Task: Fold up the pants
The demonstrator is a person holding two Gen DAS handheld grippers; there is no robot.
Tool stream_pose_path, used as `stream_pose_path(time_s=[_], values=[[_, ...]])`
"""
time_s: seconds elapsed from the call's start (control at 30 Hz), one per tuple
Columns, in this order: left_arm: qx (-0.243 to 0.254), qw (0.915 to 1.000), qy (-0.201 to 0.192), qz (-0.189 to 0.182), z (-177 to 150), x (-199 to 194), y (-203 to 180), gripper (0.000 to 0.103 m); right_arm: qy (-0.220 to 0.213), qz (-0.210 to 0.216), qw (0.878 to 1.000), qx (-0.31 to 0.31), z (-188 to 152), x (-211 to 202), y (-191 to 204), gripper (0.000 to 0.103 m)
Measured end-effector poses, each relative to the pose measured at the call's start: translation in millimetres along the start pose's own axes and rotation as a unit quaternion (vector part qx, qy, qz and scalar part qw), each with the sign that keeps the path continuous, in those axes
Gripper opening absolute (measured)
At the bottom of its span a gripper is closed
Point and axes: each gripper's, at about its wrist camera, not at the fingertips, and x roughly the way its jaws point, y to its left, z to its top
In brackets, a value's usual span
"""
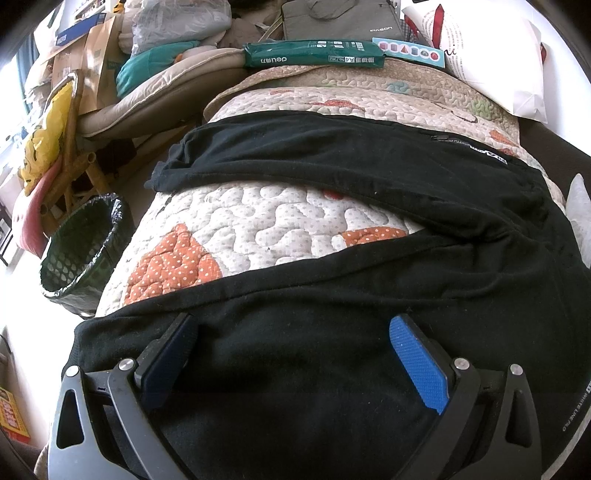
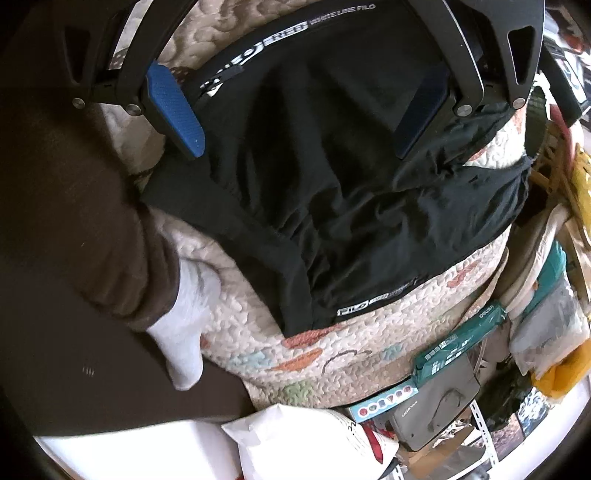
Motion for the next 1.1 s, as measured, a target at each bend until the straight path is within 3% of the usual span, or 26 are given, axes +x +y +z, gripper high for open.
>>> stream_pose_path(time_s=[0.17,0.43,0.57,0.63,0.73,0.83,0.97,1.1], values=[[-0.004,0.9996,0.026,-0.008,7.3,2.6,0.6,0.103,0.006,0.007,1.0,-0.006,-3.8,-0.3,4.5,0.103],[-0.019,0.995,0.037,-0.091,4.7,-4.3,22.8,0.103,-0.02,-0.011,0.999,-0.048,-6.3,-7.3,17.9,0.103],[0.026,0.9937,0.069,-0.084,8.2,-4.5,16.1,0.103,-0.01,-0.007,0.998,-0.062,-6.2,-6.4,24.2,0.103],[0.018,0.9928,0.077,-0.09,14.4,-11.9,19.1,0.09,-0.01,-0.001,0.998,-0.066,0.7,-11.7,26.8,0.103],[-0.021,0.9879,0.082,-0.13,36.0,-26.4,32.6,0.084,0.004,0.025,0.997,-0.071,24.9,-21.2,31.6,0.103],[-0.028,0.9851,0.056,-0.16,74.7,-41.3,52.0,0.078,0.007,0.037,0.994,-0.104,61.0,-24.8,39.9,0.103],[-0.038,0.987,0.047,-0.149,128.9,-23.8,80.8,0.078,0.005,0.039,0.987,-0.154,118.2,-1.8,50.5,0.103],[-0.042,0.9873,0.052,-0.144,169.5,26.0,107.1,0.078,0.022,0.035,0.979,-0.199,161.9,57.2,61.2,0.096]])
